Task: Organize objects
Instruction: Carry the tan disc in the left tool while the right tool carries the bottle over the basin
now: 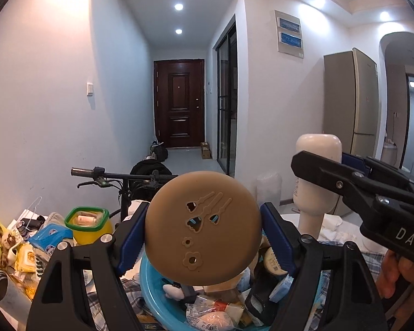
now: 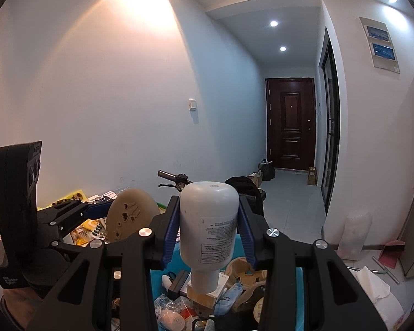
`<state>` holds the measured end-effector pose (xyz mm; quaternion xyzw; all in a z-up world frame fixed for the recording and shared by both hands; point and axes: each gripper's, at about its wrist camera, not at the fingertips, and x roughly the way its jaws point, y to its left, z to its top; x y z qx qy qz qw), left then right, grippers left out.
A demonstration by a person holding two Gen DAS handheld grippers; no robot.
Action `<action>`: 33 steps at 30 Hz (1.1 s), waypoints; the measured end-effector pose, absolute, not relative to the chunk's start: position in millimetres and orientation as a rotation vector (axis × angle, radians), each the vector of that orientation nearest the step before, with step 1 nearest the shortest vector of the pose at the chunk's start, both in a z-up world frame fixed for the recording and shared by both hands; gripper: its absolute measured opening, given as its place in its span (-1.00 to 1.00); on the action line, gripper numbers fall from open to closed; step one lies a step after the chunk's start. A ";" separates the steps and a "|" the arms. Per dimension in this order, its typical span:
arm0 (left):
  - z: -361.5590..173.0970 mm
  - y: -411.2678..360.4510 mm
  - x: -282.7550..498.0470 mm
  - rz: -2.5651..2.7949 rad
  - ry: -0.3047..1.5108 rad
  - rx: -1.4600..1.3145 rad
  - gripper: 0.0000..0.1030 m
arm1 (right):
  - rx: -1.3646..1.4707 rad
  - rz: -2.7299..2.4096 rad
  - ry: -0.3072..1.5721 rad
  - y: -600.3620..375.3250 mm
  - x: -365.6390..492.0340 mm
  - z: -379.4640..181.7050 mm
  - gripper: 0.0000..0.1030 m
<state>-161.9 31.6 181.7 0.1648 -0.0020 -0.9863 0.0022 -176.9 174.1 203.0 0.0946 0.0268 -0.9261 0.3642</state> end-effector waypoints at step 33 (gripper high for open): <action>171.9 25.6 -169.7 -3.127 0.057 0.543 0.58 | 0.243 -2.388 0.050 176.5 -186.5 204.6 -0.24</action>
